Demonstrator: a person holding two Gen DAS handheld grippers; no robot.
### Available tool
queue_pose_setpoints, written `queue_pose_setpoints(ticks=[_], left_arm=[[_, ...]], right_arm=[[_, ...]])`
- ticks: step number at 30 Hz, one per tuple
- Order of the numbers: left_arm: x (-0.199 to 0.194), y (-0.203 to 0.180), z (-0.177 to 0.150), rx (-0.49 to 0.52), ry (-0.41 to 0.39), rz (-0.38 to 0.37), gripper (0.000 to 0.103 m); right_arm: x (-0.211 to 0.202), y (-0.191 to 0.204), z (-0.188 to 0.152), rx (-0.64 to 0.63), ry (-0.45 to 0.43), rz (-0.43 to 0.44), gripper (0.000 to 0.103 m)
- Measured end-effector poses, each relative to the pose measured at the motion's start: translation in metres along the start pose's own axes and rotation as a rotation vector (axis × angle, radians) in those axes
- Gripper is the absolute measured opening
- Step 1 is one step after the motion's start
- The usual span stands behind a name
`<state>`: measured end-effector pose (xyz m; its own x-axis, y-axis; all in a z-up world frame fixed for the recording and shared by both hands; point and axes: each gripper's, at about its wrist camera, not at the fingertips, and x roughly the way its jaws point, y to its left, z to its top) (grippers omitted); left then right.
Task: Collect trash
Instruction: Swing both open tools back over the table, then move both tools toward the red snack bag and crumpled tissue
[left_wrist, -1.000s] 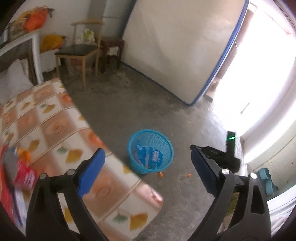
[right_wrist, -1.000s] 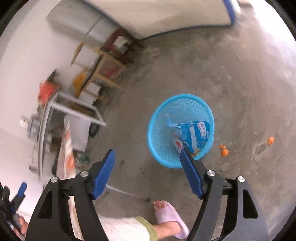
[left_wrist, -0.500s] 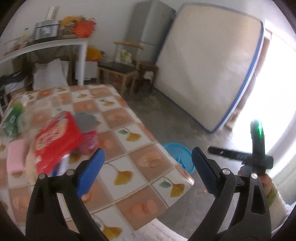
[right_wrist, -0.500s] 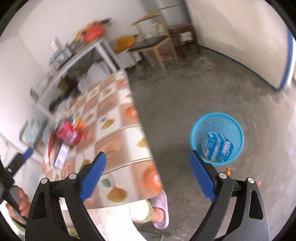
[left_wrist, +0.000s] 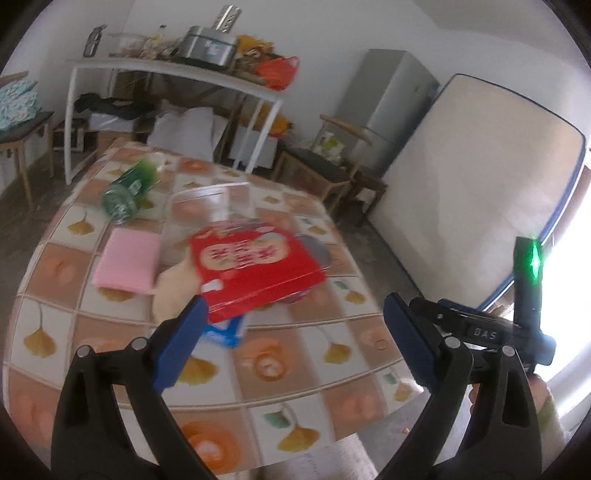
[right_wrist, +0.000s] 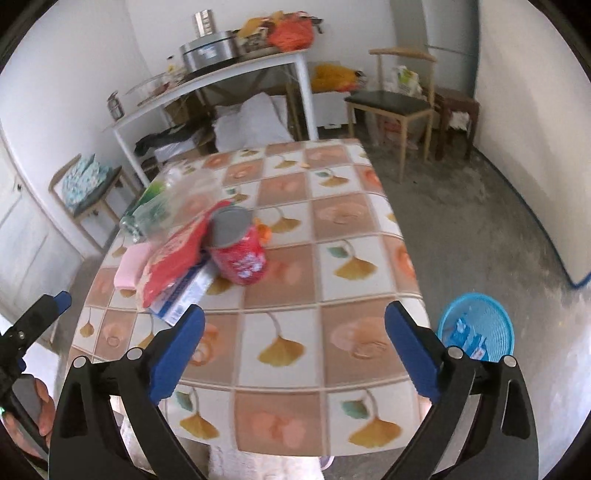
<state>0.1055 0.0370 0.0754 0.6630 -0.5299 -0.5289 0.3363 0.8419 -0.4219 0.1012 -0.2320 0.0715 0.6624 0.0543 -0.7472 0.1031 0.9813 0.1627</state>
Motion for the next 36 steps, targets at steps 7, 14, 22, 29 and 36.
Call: queue_pose_setpoints(ticks=[7,14,22,29,36], left_arm=[[0.000,0.034,0.002,-0.066,0.011,0.045,0.095],[0.010,0.041,0.006,-0.011,0.033,0.126,0.095],[0.025,0.046,0.005,-0.037,0.074,0.079,0.095],[0.030,0.041,0.010,0.011,0.031,0.034,0.095],[0.036,0.038,0.011,0.033,-0.003,0.012,0.095]], right_arm=[[0.009,0.039,0.007,-0.048,0.019,-0.094,0.096],[0.007,0.056,0.016,-0.133,-0.034,-0.214,0.096],[0.004,0.053,0.029,-0.153,-0.082,-0.267,0.096],[0.004,0.041,0.034,-0.124,-0.101,-0.233,0.096],[0.004,0.031,0.034,-0.106,-0.122,-0.190,0.096]])
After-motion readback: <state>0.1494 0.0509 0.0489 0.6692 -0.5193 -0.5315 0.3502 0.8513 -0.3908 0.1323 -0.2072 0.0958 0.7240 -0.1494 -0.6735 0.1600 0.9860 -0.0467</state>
